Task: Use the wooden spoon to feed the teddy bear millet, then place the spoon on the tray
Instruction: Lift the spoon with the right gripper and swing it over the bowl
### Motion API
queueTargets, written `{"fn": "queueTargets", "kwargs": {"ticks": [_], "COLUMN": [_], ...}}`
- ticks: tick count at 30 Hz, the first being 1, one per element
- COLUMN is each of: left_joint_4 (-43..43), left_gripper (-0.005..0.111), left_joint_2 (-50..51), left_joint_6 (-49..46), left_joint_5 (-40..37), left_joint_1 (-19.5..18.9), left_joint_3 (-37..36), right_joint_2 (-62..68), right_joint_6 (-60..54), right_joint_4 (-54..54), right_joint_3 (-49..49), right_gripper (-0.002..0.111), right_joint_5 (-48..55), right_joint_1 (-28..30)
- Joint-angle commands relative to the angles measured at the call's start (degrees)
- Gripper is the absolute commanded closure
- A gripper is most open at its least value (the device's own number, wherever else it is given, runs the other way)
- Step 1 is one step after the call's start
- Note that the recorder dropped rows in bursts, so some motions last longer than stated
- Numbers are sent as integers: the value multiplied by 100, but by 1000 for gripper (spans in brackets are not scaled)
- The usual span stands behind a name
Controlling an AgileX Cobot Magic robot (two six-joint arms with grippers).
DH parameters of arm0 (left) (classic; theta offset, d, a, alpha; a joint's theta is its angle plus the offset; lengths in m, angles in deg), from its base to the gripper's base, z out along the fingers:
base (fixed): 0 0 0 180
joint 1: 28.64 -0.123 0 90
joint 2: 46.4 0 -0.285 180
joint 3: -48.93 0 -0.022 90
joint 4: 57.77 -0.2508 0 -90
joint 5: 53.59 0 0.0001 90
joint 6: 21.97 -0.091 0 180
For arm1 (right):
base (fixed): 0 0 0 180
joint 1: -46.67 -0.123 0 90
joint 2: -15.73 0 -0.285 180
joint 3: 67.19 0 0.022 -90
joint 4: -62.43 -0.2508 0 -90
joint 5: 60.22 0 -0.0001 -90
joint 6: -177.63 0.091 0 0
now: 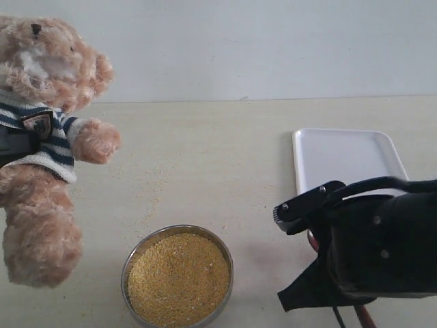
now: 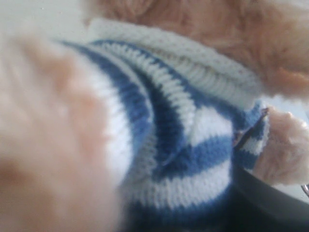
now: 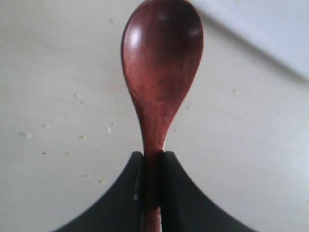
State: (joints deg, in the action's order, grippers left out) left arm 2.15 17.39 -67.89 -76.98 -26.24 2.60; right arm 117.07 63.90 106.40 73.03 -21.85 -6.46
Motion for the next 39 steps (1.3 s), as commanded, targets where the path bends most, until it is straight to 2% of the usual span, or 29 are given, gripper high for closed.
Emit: {"fn": "queueTargets", "kwargs": {"ticks": [1, 11, 16, 22, 27, 29, 35, 39], "left_joint_4": [109, 109, 109, 70, 70, 70, 26, 26], "left_gripper": [102, 102, 102, 102, 102, 102, 102, 102], "left_joint_2": [-53, -53, -53, -53, -53, -53, -53, -53], "left_joint_6": [-18, -18, -18, -18, -18, -18, -18, -8], "left_joint_5": [-19, -19, -19, 43, 155, 155, 185, 470], "left_joint_1": [16, 16, 16, 16, 16, 16, 16, 16], "left_joint_3": [3, 3, 3, 3, 3, 3, 3, -68], "right_joint_2": [-992, -2177, -2209, -1922, -1072, -762, -417, -198], "right_joint_6": [-1584, -5717, -6380, -7306, -9226, -9298, -9227, -9206], "right_joint_4": [-60, -1024, -1073, -1135, -2029, -1944, -1651, -1211], "right_joint_3": [-10, -10, 82, 1274, 2583, 2883, 2991, 2991], "right_gripper": [108, 108, 108, 108, 108, 108, 108, 108], "right_joint_5": [33, -144, -144, 214, 1835, 2323, 2084, 2555], "right_joint_1": [1, 1, 1, 1, -123, -293, -915, -1426]}}
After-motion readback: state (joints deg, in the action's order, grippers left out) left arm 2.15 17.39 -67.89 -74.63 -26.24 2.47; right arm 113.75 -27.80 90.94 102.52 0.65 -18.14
